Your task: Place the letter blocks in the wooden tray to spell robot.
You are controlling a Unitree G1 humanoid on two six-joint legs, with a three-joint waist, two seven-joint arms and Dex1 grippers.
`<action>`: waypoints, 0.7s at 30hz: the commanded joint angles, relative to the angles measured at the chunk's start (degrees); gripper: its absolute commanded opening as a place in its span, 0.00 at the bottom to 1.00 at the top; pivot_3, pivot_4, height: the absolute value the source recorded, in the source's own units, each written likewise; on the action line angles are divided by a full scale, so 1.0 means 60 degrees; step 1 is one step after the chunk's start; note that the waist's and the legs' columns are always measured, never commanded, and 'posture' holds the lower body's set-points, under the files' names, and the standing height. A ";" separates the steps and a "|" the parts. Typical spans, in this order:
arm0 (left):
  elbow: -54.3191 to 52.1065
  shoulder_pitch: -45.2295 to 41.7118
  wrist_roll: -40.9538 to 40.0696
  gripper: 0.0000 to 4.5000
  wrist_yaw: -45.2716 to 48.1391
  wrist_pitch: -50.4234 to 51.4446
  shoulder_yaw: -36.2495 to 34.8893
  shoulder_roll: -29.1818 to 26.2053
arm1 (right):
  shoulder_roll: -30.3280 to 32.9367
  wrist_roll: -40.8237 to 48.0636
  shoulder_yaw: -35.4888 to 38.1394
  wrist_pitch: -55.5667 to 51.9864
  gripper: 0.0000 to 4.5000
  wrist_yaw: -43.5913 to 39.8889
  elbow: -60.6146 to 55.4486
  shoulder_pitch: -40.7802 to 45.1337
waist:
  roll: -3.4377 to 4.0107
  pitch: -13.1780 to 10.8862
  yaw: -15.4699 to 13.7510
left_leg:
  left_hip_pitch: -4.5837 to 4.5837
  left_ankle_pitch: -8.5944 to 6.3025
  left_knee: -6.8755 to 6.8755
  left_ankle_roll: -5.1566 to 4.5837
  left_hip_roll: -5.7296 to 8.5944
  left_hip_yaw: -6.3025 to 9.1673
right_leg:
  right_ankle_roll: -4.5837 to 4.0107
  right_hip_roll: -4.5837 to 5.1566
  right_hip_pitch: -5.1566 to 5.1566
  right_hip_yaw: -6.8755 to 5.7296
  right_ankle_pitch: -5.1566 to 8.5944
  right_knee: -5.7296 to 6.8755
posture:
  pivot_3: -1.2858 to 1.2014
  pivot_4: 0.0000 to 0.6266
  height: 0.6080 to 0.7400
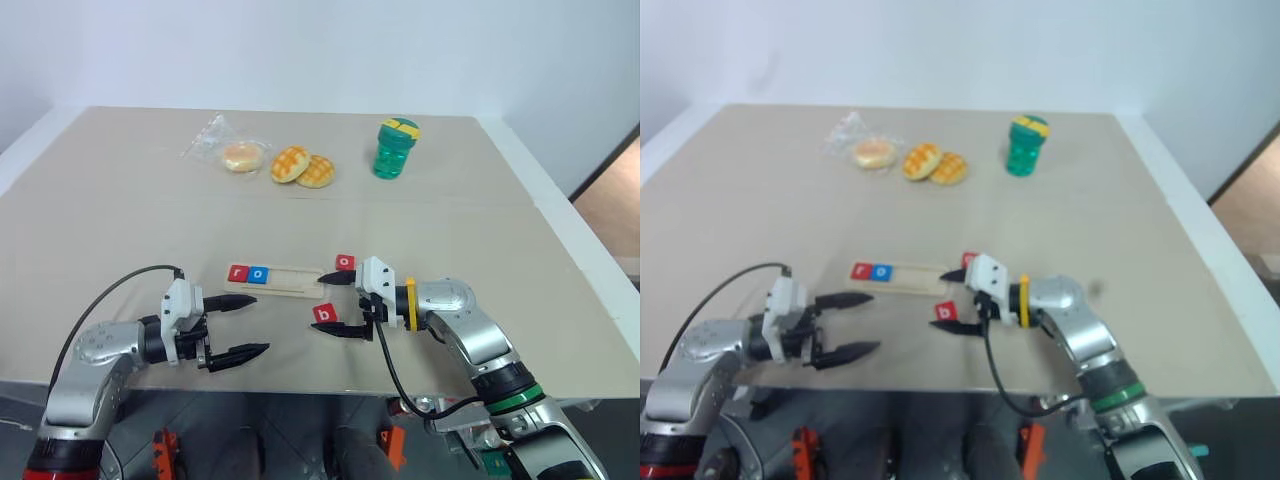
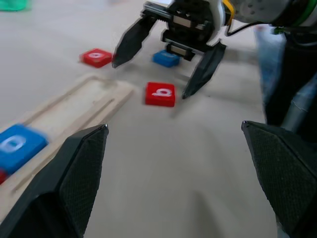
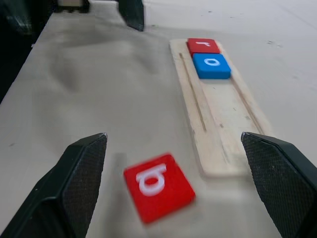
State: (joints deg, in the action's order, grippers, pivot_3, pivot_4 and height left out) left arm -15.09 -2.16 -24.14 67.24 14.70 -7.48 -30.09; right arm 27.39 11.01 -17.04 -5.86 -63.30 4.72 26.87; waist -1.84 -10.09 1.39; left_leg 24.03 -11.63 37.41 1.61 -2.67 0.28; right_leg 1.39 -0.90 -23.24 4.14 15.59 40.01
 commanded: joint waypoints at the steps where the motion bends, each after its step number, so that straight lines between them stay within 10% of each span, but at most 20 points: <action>1: -0.1107 0.0431 -0.0010 0.99 -0.0934 -0.0161 -0.0105 0.0075 | 0.0081 -0.0168 -0.0058 0.0464 1.00 -0.0205 0.0038 -0.0127 | 0.0001 0.0000 -0.0001 | -0.0007 0.0007 0.0000 0.0002 0.0003 -0.0013 | -0.0002 0.0007 0.0004 0.0008 -0.0002 -0.0002 | 0.52 0.24 1.00; 21: -0.2528 0.1566 0.0289 1.00 -0.3255 -0.0004 0.1004 0.0314 | 0.0214 -0.0248 -0.0031 0.0911 0.94 -0.0157 0.0030 -0.0923 | 0.0000 0.0000 0.0086 | -0.0052 0.0007 -0.0022 0.0002 -0.0007 -0.0079 | 0.0014 -0.0003 0.0007 0.0065 -0.0018 -0.0004 | 0.52 0.24 1.00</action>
State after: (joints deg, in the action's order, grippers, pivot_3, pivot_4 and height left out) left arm -27.83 6.84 -22.39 48.55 14.97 -1.87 -27.80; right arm 27.69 9.57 -17.47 -0.11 -63.48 6.51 22.69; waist -1.84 -10.09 1.91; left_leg 23.71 -11.59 37.28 1.62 -2.70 -0.19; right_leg 1.44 -0.92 -23.19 4.53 15.50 39.98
